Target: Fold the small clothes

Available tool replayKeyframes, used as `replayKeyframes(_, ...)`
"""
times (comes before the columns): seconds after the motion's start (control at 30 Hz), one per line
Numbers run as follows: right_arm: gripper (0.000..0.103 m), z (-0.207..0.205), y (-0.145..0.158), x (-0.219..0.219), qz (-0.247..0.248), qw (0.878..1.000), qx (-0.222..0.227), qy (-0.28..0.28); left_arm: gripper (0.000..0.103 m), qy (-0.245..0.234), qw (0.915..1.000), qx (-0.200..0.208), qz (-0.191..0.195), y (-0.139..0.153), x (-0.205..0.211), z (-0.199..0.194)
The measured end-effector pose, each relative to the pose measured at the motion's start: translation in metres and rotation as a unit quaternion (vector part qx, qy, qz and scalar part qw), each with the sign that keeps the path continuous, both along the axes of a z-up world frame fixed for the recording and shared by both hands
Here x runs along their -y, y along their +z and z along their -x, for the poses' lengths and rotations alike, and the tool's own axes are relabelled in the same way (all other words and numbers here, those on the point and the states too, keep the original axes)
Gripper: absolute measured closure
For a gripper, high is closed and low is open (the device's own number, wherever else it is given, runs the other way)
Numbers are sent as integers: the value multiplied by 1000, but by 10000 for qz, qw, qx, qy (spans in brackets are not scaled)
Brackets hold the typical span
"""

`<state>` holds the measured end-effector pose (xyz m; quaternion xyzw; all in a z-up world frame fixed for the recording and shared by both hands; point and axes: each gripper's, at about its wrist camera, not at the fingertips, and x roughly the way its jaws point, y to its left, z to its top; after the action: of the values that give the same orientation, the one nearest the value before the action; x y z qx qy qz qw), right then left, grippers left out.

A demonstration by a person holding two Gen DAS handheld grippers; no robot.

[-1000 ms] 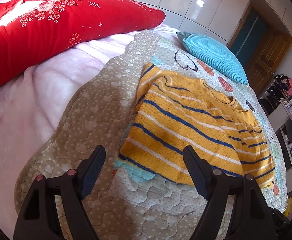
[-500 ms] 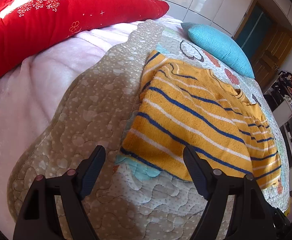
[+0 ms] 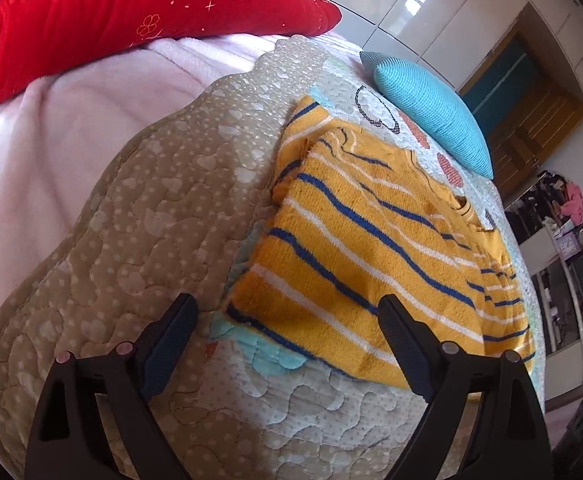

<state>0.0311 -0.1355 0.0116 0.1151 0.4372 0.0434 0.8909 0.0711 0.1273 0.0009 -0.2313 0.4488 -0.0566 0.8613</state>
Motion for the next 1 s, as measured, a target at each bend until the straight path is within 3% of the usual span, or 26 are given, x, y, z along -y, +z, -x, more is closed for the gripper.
replayKeyframes(0.13, 23, 5, -2, 1, -107, 9998, 163, 95, 13, 77, 9970, -111, 757, 0, -11, -14)
replayKeyframes(0.27, 22, 8, -2, 2, -137, 9993, 295, 208, 13, -29, 9938, -181, 1097, -2, -12, -36)
replayKeyframes(0.37, 22, 14, 2, 5, -343, 9983, 387, 286, 13, -132, 9944, -214, 1027, -2, -4, -49)
replayKeyframes(0.5, 22, 25, 18, 6, -477, 9956, 569, 571, 14, -276, 9983, -241, 464, 1, 15, -52)
replayKeyframes(0.6, 22, 27, 31, 4, -257, 9946, 696, 722, 26, -367, 9988, -310, 59, 2, 26, -53)
replayKeyframes(0.7, 22, 23, 33, 7, -228, 9948, 695, 712, 45, -509, 9979, -397, 16, 5, 32, -58)
replayKeyframes(0.87, 22, 21, 24, 17, -271, 9969, 585, 453, 51, -456, 9975, -514, 147, 2, 31, -67)
replayKeyframes(0.9, 22, 22, 23, 19, -283, 9971, 583, 408, 69, -444, 9975, -539, 95, 2, 30, -69)
replayKeyframes(0.93, 22, 23, 22, 21, -302, 9971, 593, 371, 79, -459, 9973, -563, 102, 4, 30, -69)
replayKeyframes(1.0, 22, 25, 22, 27, -365, 9969, 630, 299, 84, -406, 9976, -556, 103, 14, 31, -66)
